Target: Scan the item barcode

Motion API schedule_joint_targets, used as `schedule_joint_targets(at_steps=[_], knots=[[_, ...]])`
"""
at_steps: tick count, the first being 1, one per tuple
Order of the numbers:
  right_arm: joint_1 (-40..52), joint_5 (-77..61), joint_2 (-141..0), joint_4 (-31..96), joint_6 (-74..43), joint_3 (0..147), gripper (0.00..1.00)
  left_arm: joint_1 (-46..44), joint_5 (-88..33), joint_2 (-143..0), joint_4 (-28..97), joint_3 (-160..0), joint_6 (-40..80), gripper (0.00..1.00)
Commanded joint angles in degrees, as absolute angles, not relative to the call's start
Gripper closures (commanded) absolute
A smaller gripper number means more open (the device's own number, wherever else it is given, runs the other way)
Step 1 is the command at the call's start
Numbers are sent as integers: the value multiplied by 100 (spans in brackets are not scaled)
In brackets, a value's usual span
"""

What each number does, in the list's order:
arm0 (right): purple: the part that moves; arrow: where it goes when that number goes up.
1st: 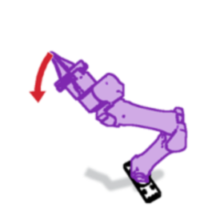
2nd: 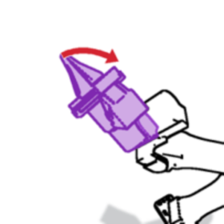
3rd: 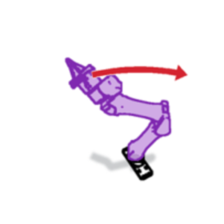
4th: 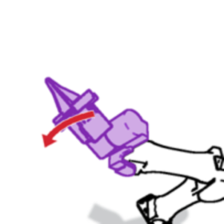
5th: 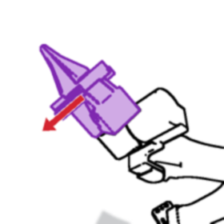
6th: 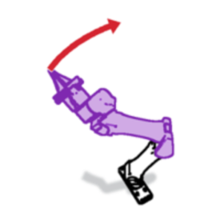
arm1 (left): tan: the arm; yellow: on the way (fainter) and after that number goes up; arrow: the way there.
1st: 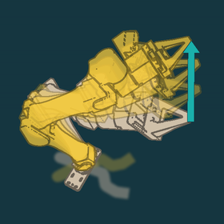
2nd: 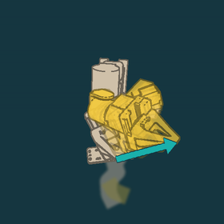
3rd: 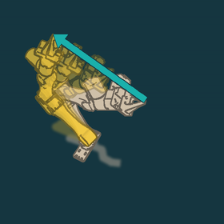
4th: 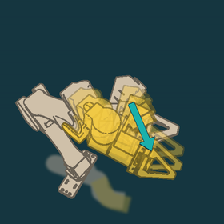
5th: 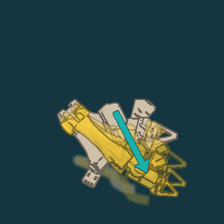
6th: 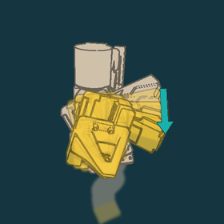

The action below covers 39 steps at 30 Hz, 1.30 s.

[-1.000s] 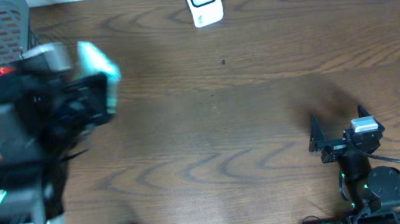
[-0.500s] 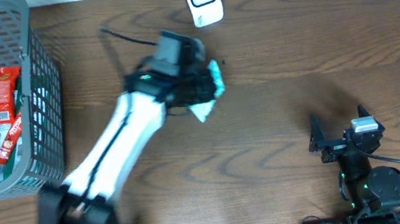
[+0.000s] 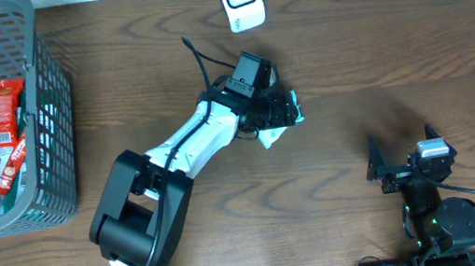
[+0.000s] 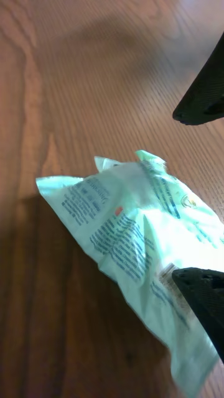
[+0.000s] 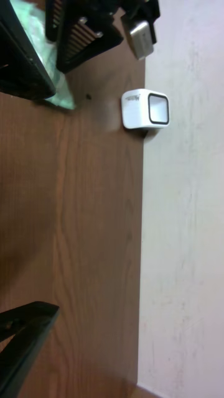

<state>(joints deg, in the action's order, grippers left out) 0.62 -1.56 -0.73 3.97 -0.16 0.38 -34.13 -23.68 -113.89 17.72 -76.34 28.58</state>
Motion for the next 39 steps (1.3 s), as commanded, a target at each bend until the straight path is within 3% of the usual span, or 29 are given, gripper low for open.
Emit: schedule_joint_targets(at_steps=[1, 4, 7, 9, 23, 32, 39], knots=[[-1, -180, -49, 414, 45, 32, 1, -3249, -2335, -10895, 1741, -7800, 2838, 26], [-1, -180, -49, 414, 45, 32, 1, -3188, -2335, -10722, 1769, -7800, 2838, 38], [-1, -180, -49, 414, 45, 32, 1, -3190, -2335, -10731, 1935, -7789, 2832, 75], [-1, -180, -49, 414, 45, 32, 1, -3229, -2335, -10781, 2034, -7747, 2812, 91], [-1, -180, -49, 414, 45, 32, 1, -3326, -3402, -11723, 1267, -7684, 2429, 93], [-1, -180, -49, 414, 45, 32, 1, -3352, -3433, -12440, 1323, -7684, 2427, 93], [-1, -180, -49, 412, 45, 32, 1, -3352, -3636, -12210, 1326, -7714, 2231, 92]])
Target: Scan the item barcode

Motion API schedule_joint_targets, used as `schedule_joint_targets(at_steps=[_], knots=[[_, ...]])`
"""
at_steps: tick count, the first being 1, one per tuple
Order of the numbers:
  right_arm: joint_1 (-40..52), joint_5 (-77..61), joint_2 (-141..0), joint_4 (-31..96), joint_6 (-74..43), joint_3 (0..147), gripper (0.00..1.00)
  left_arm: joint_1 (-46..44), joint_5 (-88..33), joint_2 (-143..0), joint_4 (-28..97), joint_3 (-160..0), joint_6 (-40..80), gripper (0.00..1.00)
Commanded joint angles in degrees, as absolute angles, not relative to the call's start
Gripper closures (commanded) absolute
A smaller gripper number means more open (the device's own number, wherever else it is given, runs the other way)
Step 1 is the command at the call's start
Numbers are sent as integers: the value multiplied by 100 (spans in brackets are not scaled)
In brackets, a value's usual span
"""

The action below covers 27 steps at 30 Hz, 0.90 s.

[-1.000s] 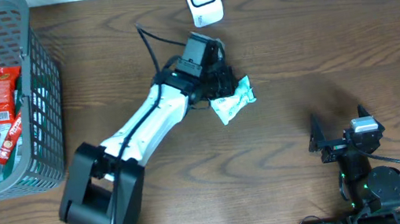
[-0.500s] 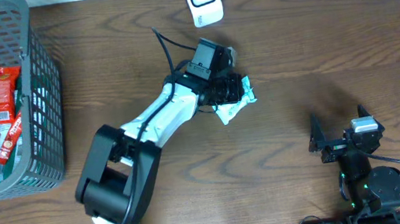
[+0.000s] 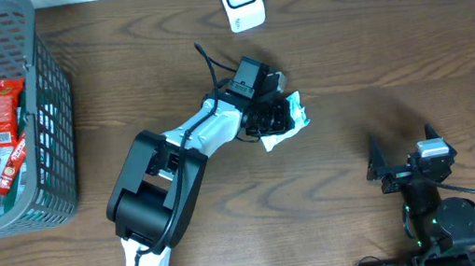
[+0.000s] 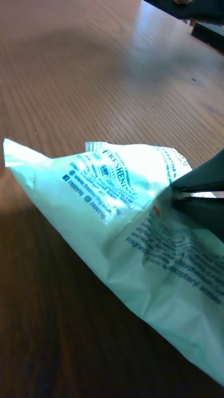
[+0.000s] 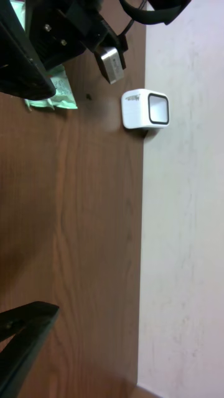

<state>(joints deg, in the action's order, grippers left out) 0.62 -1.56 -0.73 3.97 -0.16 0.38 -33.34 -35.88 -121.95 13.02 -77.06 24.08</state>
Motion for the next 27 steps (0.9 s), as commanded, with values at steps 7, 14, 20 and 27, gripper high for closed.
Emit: schedule_joint_targets(at_steps=[7, 14, 20, 27], knots=[[-1, -180, -49, 414, 45, 32, 1, -3109, -3557, -11301, 1179, -7771, 2233, 87], [-1, -180, -49, 414, 45, 32, 1, -2965, -2314, -11330, 1776, -7717, 2235, 87], [-1, -180, -49, 414, 45, 32, 1, -2965, -1702, -11675, 2379, -7701, 2233, 87], [-1, -180, -49, 414, 45, 32, 1, -2965, -1702, -11952, 2641, -7697, 2233, 87]])
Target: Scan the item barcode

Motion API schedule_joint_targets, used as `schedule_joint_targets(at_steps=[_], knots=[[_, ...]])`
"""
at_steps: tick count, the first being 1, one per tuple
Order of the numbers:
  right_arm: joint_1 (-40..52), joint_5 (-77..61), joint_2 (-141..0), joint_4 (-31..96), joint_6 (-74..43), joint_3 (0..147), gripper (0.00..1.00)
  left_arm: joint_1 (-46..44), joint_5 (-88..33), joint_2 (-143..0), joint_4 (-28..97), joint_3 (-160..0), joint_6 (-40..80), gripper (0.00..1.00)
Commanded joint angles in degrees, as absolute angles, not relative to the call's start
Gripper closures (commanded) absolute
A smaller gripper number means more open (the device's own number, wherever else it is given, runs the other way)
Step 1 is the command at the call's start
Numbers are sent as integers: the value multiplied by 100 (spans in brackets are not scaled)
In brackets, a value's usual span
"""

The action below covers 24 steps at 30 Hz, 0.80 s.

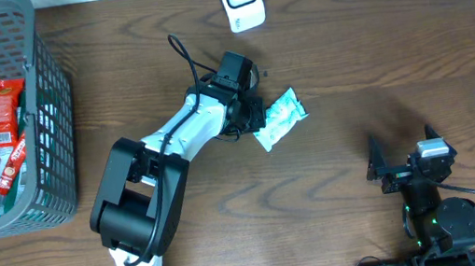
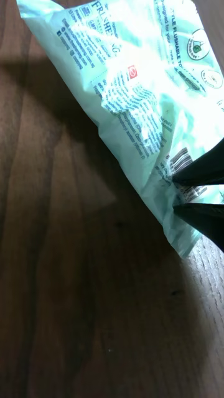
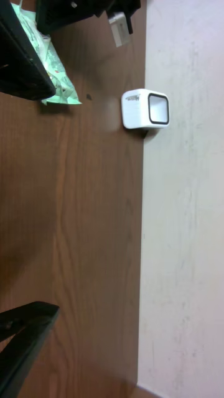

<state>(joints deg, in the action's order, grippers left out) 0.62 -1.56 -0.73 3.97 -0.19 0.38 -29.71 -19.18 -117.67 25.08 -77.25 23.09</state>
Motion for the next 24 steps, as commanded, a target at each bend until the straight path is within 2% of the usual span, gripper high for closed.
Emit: schedule_joint_targets(at_steps=[1, 6, 14, 20, 24], knots=[[-1, -180, -49, 414, 45, 32, 1, -2965, -1702, -11955, 2679, -7697, 2233, 87], [-1, -180, -49, 414, 45, 32, 1, -2969, -1730, -11924, 2823, -7699, 2307, 91], [-1, -180, -49, 414, 45, 32, 1, -2991, -1686, -11271, 2947, -7699, 2298, 91], [-1, -180, -49, 412, 45, 32, 1, -3131, -908, -11172, 2902, -7697, 2303, 91], [-1, -180, -49, 414, 45, 32, 1, -3264, -893, -11399, 2626, -7693, 2300, 91]])
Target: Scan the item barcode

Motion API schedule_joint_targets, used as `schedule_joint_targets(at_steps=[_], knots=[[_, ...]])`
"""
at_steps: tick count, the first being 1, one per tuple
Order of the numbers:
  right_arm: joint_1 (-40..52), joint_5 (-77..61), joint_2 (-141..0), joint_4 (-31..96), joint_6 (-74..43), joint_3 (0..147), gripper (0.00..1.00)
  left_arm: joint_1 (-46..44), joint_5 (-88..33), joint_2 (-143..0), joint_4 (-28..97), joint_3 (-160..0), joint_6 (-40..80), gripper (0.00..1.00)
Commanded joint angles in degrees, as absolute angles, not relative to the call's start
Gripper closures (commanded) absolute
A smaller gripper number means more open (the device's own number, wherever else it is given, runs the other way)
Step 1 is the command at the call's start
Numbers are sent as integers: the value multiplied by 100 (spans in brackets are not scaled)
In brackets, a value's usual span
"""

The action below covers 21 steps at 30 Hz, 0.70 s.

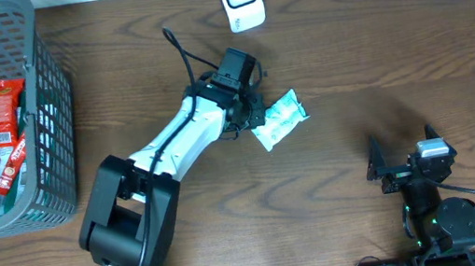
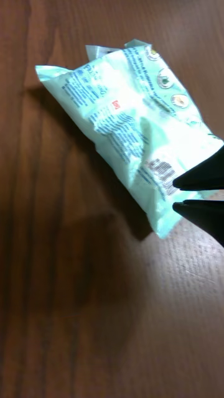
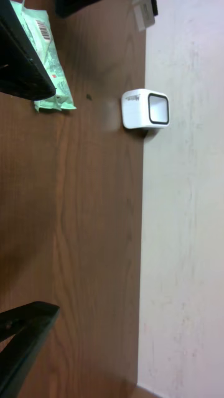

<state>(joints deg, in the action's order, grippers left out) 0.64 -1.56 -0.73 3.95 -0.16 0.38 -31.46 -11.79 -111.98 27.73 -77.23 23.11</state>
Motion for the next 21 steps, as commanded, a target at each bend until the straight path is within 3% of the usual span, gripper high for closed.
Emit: schedule_joint_targets(at_steps=[1, 11, 21], knots=[[-1, -180, -49, 414, 45, 32, 1, -3306, -895, -11474, 2536, -7693, 2300, 90], [-1, -180, -49, 414, 45, 32, 1, -3599, -891, -11946, 2473, -7693, 2303, 92], [-1, -180, -49, 414, 45, 32, 1, -3597, -497, -11441, 2805, -7695, 2429, 92]])
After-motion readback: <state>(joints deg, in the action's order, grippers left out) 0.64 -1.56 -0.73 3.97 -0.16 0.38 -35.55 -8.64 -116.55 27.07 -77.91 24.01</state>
